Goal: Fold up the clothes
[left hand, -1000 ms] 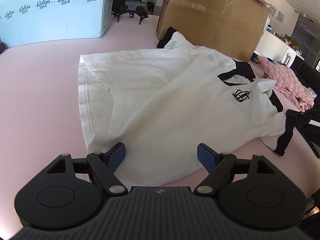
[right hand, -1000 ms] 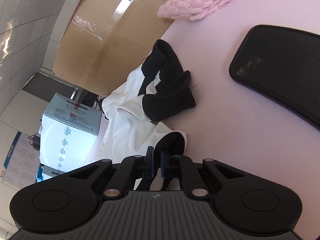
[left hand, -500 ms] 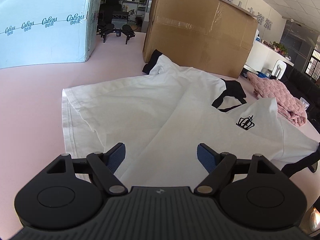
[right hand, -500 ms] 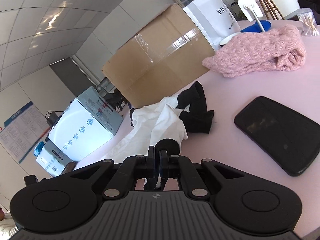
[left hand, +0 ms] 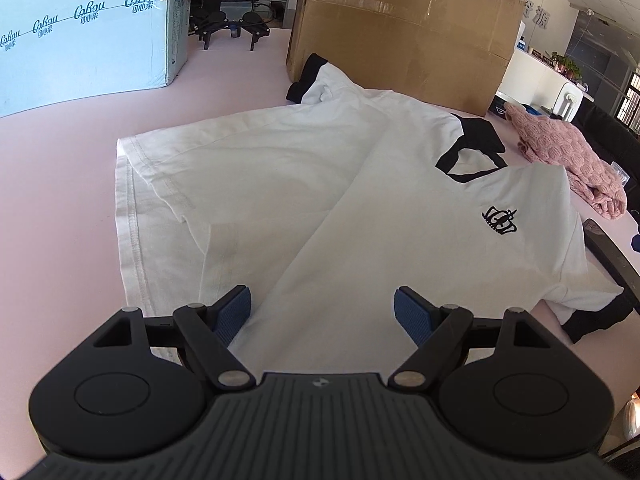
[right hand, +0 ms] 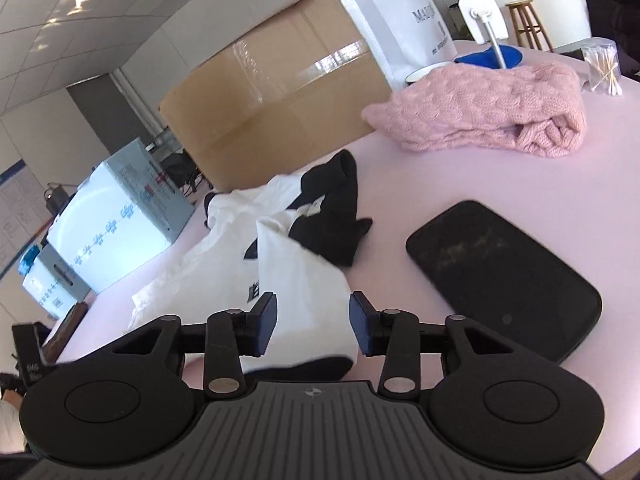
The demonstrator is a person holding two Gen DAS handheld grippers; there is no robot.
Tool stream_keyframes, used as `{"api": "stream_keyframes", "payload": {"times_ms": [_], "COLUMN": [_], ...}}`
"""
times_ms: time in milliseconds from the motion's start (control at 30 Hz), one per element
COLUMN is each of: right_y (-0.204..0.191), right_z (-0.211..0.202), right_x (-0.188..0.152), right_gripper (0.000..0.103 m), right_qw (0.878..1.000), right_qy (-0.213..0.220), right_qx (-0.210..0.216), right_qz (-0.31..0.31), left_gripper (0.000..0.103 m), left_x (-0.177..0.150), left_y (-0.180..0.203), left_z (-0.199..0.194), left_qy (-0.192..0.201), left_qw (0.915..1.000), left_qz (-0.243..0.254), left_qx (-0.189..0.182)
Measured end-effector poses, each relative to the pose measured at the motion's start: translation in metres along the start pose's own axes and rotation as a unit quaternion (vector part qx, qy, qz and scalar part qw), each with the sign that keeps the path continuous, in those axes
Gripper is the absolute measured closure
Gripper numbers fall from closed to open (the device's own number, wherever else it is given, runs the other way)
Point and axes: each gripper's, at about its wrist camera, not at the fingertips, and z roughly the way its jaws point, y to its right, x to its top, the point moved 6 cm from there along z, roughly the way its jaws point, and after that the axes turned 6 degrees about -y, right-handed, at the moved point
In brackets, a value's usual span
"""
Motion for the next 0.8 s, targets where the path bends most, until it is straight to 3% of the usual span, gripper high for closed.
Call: {"api": "stream_keyframes", "payload": {"times_ms": [100, 167, 267, 300, 333, 367, 433, 667, 800], "right_y": [0.015, 0.028, 0.027, 0.025, 0.022, 0.019, 0.015, 0.003, -0.008], "right_z": [0.052, 0.094, 0.118, 0.120, 0.123, 0.125, 0.126, 0.109, 0.099], "right_x": [0.024, 0.032, 0.034, 0.032, 0.030, 0.027, 0.025, 0.041, 0.059], "right_gripper": [0.047, 0.053, 0.053, 0.059, 0.072, 0.075, 0.091, 0.097, 0.097], "right_qw": [0.999, 0.995, 0.994, 0.992, 0.990, 0.987, 0.985, 0.979, 0.971], "right_qy": [-0.017, -0.058, -0.092, -0.103, -0.119, -0.134, -0.144, -0.097, -0.060], "right_qx": [-0.031, -0.064, -0.025, -0.009, 0.004, 0.017, 0.014, -0.046, -0.096], "right_qz": [-0.036, -0.051, -0.061, -0.071, -0.078, -0.085, -0.095, -0.174, -0.211], "left_gripper": [0.026, 0.026, 0.026, 0.026, 0.026, 0.026, 0.026, 0.020, 0.018], "left_x": [-0.008, -0.016, -0.028, -0.031, -0.032, -0.033, -0.031, -0.026, -0.029], "left_y": [-0.010, -0.017, -0.026, -0.028, -0.029, -0.029, -0.026, -0.009, -0.008], "left_z": [-0.016, -0.029, -0.041, -0.043, -0.042, -0.040, -0.032, -0.008, -0.005], "left_qy": [0.008, 0.013, 0.009, 0.007, 0.002, -0.003, -0.008, 0.014, 0.025], "left_qw": [0.9998, 0.9994, 0.9994, 0.9993, 0.9991, 0.9985, 0.9983, 0.9993, 0.9985], "left_qz": [-0.011, -0.017, -0.031, -0.036, -0.041, -0.046, -0.044, 0.026, 0.044], "left_qx": [0.016, 0.027, 0.015, 0.005, -0.011, -0.028, -0.038, 0.022, 0.024]}}
